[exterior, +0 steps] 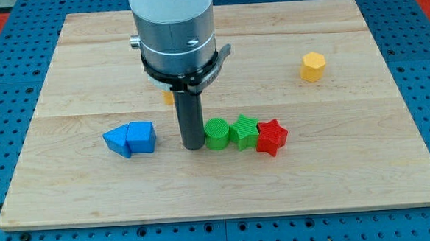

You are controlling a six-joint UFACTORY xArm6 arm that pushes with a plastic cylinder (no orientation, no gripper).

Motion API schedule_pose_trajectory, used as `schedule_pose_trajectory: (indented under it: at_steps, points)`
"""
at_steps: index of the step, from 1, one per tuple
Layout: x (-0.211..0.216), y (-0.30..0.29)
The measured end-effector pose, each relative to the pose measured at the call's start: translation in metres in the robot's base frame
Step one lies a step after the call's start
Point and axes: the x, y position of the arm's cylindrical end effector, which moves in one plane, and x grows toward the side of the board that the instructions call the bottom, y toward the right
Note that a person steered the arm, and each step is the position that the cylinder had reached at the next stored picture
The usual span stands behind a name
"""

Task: Push the red star to the bottom left of the yellow hexagon

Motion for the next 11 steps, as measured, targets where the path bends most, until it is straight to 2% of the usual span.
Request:
schedule_pose_trajectory:
  at_steps: [1, 2, 3, 6, 11]
  points:
    - [0.05, 0.011]
    - [0.045, 0.042]
    - [0.023, 0.048]
    - [0.034, 0.094]
    - [-0.034, 0.12]
